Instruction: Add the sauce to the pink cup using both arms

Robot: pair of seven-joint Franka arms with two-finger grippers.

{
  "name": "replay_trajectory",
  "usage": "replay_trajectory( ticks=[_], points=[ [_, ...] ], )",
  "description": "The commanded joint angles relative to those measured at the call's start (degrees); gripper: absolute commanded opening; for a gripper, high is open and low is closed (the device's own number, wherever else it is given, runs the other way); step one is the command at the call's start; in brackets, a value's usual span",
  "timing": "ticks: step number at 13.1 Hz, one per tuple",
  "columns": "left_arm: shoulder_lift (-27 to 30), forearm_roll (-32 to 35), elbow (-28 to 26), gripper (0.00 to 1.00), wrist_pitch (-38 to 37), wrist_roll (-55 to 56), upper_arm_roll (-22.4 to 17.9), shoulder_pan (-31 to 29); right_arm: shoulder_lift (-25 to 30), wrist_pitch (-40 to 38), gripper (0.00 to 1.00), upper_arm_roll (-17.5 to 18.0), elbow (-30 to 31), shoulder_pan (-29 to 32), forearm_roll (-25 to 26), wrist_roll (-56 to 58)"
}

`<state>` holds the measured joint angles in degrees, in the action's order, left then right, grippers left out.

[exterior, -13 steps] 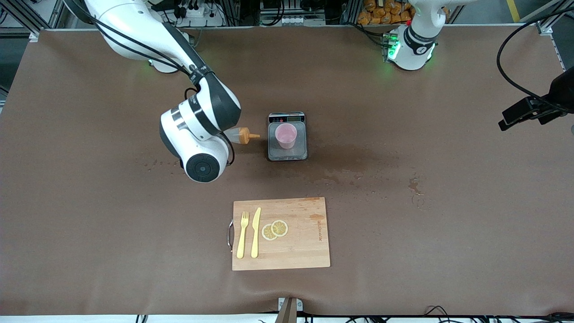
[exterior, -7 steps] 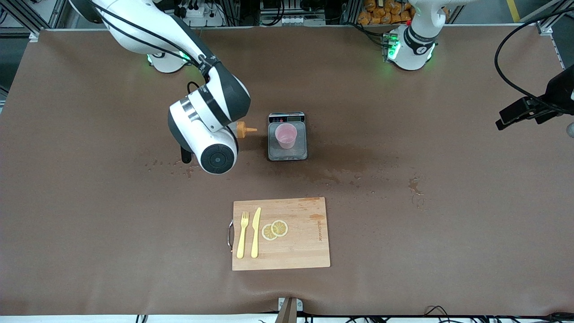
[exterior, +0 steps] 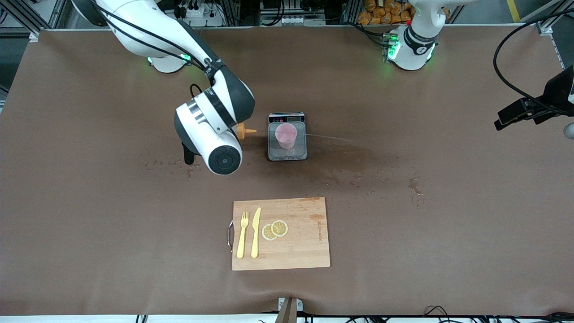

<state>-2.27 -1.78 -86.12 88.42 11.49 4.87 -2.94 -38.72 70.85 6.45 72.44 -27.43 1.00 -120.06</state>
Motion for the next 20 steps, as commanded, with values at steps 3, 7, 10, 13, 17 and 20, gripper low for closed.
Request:
replay_trajectory(
  ticks=[3, 7, 10, 13, 17, 20],
  points=[
    [1.3, -1.21, -0.72, 1.0, -0.44, -0.68, -0.39, -0.13, -0.83, -1.76, 0.3, -0.38, -1.69, -1.57, 2.77, -1.05],
    [1.12, -1.21, -0.72, 1.0, -0.35, -0.68, -0.39, -0.13, -1.19, -1.68, 0.25, -0.38, -1.69, -1.66, 2.95, -0.97],
    [1.04, -1.29, -0.72, 1.0, -0.35, -0.59, -0.39, -0.05, -1.1, -1.67, 0.25, -0.38, -1.69, -0.87, 2.78, 0.08],
    [1.04, -1.29, -0.72, 1.0, -0.35, -0.68, -0.39, -0.13, -0.4, -1.76, 0.26, -0.12, -1.69, 3.16, 0.06, 7.01],
    [0.95, -1.29, -0.72, 1.0, -0.35, -0.68, -0.39, -0.13, 0.31, -2.55, 0.27, -0.03, -1.69, 6.5, -0.65, 14.04],
    [0.95, -1.29, -0.72, 1.0, -0.27, -0.59, -0.39, -0.13, 1.8, -4.48, 0.29, -0.03, -1.69, 11.16, -4.77, 21.42]
  ],
)
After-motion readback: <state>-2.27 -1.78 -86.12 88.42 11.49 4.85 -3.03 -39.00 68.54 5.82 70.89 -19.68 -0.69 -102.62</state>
